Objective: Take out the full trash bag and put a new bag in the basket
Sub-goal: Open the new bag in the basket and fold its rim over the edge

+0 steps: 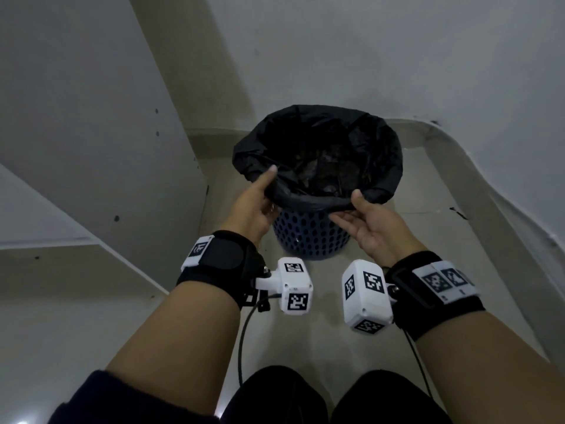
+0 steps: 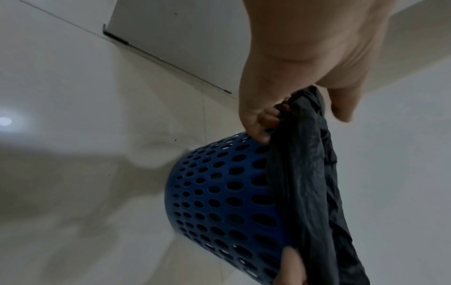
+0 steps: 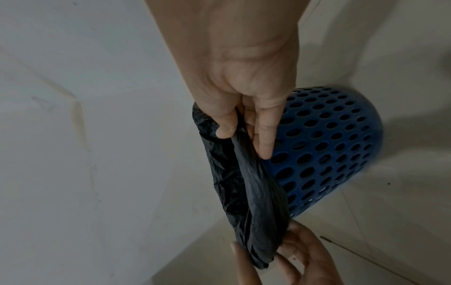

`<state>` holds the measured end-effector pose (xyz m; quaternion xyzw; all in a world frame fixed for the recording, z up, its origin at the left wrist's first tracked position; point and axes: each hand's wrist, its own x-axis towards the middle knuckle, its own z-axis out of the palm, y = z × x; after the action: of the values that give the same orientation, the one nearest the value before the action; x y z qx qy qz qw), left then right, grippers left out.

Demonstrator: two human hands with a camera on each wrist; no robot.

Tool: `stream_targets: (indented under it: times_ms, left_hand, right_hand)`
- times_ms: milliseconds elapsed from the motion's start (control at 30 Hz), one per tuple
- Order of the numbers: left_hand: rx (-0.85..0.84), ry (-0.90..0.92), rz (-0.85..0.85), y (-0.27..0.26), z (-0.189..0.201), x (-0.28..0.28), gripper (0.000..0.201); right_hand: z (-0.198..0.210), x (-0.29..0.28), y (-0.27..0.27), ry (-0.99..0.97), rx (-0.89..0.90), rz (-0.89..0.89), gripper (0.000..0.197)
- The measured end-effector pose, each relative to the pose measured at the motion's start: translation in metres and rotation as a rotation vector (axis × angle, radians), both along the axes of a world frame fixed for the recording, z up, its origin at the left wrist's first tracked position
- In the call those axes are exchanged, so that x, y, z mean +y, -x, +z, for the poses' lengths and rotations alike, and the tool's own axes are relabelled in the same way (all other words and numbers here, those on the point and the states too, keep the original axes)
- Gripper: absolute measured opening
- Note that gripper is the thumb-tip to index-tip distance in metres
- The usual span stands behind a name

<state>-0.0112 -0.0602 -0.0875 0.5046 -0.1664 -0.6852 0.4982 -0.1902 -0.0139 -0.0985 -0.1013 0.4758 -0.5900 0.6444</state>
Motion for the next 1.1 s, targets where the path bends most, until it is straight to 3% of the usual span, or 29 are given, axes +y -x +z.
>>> stream_targets:
  times_ms: [133, 233, 300, 400, 467, 500, 567, 633, 700, 767, 800, 933, 1100]
  left_hand:
    - [-0.065, 0.004, 0.011, 0.007, -0.004, -0.003, 0.024]
    - [-0.110, 0.008, 0.031, 0.004, -0.006, -0.010, 0.005]
    - [-0.084, 0.026, 0.056, -0.001, -0.008, -0.016, 0.004]
    - [0.035, 0.102, 0.087, -0.014, -0.014, -0.021, 0.033]
    - [0.011, 0.121, 0.097, -0.021, -0.020, -0.021, 0.055]
    - [-0.086, 0.108, 0.111, -0.023, -0.022, -0.018, 0.060]
    - [-0.523, 0.176, 0.168, -0.021, -0.024, -0.010, 0.056]
    - [-0.973, 0.604, 0.113, -0.014, -0.025, 0.001, 0.039]
    - [-1.262, 1.008, -0.179, -0.004, -0.026, 0.012, 0.033]
    - [-1.512, 1.132, -0.466, 0.003, -0.031, 0.014, 0.046]
    - [-1.607, 1.136, -0.529, 0.005, -0.036, 0.012, 0.051]
    - [-1.712, 1.105, -0.513, 0.005, -0.042, 0.007, 0.056]
    - [-1.726, 1.077, -0.539, 0.003, -0.040, 0.005, 0.056]
  right_hand:
    - [0.001, 0.002, -0.001, -0.004, -0.007, 0.007, 0.028]
    - [-0.001, 0.005, -0.004, 0.000, -0.034, 0.036, 0.026]
    - [-0.003, 0.009, -0.007, 0.004, -0.042, 0.108, 0.028]
    - [-0.004, 0.017, -0.004, -0.043, -0.003, 0.300, 0.029]
    - [-0.007, 0.021, 0.003, -0.125, 0.038, 0.365, 0.026]
    - [-0.009, 0.023, 0.008, -0.181, 0.060, 0.349, 0.028]
    - [-0.016, 0.023, 0.019, -0.245, 0.098, 0.235, 0.036]
    - [-0.019, 0.021, 0.031, -0.207, 0.085, 0.058, 0.032]
    - [-0.016, 0.020, 0.038, -0.113, 0.001, -0.076, 0.036]
    - [-0.008, 0.017, 0.042, -0.028, -0.103, -0.087, 0.033]
    - [-0.003, 0.016, 0.043, 0.001, -0.138, -0.077, 0.031]
    - [0.003, 0.013, 0.040, 0.076, -0.228, -0.078, 0.017]
    - [-0.004, 0.014, 0.035, 0.018, -0.320, -0.136, 0.025]
